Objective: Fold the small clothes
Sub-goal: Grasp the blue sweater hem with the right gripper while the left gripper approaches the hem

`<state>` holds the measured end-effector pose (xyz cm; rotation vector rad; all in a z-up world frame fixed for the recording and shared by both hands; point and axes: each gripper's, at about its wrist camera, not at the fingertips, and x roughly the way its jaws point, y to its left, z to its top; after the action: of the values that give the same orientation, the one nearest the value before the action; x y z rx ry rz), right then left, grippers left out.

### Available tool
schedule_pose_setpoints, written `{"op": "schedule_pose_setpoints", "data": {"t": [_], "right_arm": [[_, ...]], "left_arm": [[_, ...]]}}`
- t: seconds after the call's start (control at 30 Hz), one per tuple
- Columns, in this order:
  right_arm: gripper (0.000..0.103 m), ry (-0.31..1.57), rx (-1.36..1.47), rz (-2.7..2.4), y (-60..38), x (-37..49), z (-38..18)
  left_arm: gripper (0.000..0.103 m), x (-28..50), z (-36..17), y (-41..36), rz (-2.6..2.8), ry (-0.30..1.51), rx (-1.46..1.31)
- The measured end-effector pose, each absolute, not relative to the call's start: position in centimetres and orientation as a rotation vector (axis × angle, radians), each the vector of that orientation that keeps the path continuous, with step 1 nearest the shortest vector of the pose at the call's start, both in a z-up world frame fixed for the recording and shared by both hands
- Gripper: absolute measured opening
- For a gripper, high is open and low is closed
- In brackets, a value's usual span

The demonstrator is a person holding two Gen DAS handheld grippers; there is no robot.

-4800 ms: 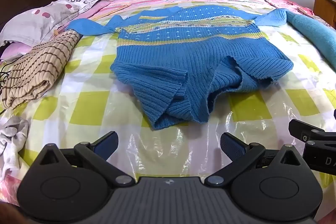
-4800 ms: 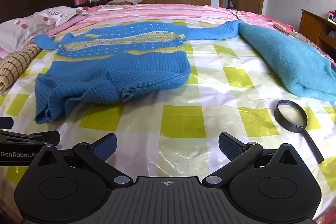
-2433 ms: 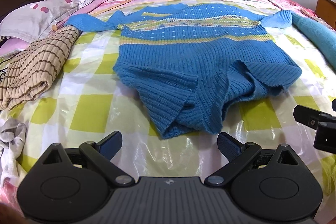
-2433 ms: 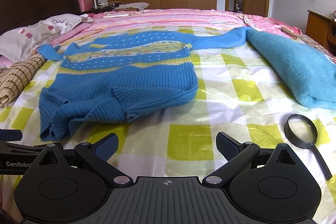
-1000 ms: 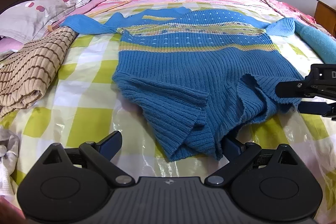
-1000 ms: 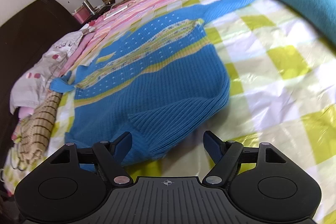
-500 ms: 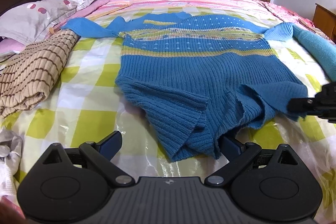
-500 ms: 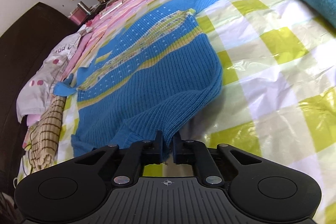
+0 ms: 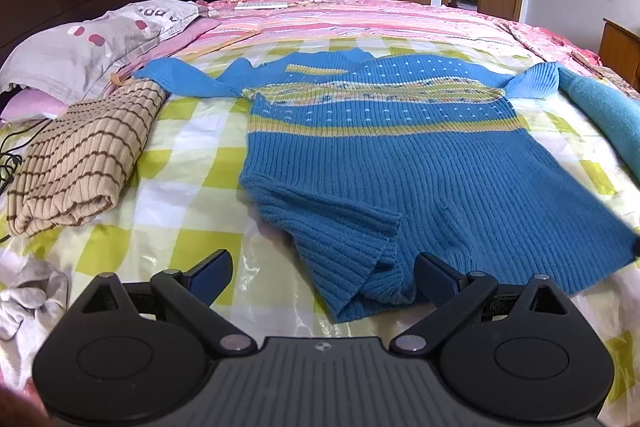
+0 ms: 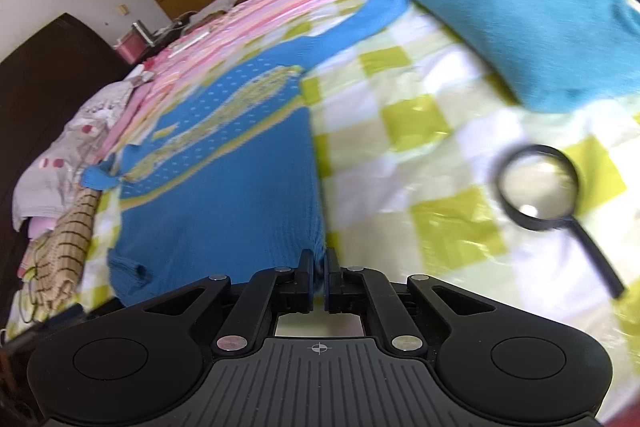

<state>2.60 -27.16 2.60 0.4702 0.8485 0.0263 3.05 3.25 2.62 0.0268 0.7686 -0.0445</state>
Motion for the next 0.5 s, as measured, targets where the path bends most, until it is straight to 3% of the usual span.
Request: {"op": "schedule_pose_setpoints", "data": {"t": [0.27,0.5], "right_arm": [[0.001,0.837,0.49,-0.024,-28.9,1.5,1.3],[0.008,0.804,0.483,0.018,-28.2,1.7,1.1]], "left_arm": [[0.103,5.7,2.1,0.7,-0.01,0.751,0.071],[0.103,8.1,0.6,-1.1,0.08,0.743,0.136]]}}
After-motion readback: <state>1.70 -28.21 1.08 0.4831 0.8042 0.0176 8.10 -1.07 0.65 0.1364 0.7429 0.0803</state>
